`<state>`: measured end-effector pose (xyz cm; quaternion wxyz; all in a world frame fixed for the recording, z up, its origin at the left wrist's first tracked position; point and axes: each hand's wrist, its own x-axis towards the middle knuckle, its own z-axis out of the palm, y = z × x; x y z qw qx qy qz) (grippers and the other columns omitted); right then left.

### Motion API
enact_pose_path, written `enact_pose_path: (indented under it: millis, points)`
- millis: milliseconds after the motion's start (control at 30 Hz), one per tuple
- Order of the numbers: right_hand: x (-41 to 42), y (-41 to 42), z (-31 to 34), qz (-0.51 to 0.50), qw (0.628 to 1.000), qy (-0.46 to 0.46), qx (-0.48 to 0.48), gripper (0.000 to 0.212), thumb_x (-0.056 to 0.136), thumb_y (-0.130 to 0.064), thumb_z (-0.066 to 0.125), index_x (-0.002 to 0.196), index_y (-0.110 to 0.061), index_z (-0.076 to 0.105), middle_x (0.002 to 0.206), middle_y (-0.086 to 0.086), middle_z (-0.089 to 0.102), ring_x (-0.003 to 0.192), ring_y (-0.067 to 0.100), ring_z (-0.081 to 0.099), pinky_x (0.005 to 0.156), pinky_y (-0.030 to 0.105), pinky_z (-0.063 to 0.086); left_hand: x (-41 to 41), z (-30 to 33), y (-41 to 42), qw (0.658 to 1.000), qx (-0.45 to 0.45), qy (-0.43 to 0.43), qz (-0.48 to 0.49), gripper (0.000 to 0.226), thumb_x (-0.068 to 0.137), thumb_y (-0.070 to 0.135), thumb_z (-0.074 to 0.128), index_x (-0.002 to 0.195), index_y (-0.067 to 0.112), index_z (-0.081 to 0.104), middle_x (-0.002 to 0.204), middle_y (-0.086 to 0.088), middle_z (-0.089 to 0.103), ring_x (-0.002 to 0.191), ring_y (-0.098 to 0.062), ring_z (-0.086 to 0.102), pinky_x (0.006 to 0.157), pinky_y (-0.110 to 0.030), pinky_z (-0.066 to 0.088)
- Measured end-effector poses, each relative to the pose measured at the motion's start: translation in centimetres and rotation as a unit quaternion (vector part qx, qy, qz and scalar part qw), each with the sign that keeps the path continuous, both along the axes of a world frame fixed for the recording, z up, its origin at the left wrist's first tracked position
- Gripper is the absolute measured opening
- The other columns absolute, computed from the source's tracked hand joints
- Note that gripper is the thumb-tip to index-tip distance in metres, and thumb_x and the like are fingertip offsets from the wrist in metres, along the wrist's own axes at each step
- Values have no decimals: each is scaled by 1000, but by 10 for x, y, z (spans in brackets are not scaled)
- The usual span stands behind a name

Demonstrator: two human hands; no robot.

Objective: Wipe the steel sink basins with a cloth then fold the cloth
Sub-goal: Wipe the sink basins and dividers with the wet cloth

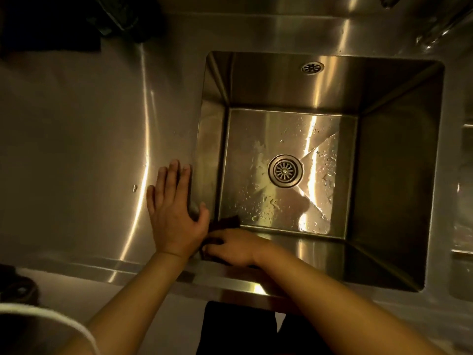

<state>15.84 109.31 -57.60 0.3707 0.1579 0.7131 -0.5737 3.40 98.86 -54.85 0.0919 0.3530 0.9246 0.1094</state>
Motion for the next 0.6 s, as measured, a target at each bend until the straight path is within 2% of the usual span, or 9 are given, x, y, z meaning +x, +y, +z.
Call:
enact_pose_path:
  millis: [67,167,267,367,467,600]
  points:
    - [-3,0,-8,5,1000,-19,0,46,101,-49,48,144,-35,55,151,0,52,136,24,50,110,34,40,2,2,1,1000,-5,-2,-1,90,85,39,60,165,24,22,174,3,11,161,-20,5,127,-56,11]
    - [2,6,-22,5,999,-51,11,44,101,-48,49,142,-33,57,152,3,51,135,27,49,102,31,35,2,4,2,1000,-10,-3,1,91,83,39,61,165,24,23,174,5,11,161,-19,4,128,-53,9]
    - [23,25,-41,10,993,-111,31,46,101,-51,48,142,-32,57,155,3,47,139,27,46,111,34,34,1,4,3,1000,-15,-1,0,92,83,40,61,165,26,21,174,7,9,161,-17,2,128,-46,2]
    - [60,54,-55,32,982,-177,53,49,101,-50,49,147,-33,53,155,4,48,139,27,46,115,41,35,1,1,3,1000,-17,10,-1,92,83,40,60,165,26,21,174,5,11,161,-17,3,127,-46,4]
    - [100,79,-61,17,971,-224,79,48,100,-50,50,143,-31,57,148,5,54,132,26,52,110,40,39,2,-1,2,1000,-16,14,0,91,84,40,59,165,26,21,174,4,12,161,-18,4,127,-51,9]
    - [133,97,-53,19,963,-248,107,49,101,-50,49,142,-25,58,145,5,57,129,24,55,109,38,43,2,0,1,1000,-13,15,4,91,83,40,58,165,27,20,174,5,13,161,-16,4,127,-48,6]
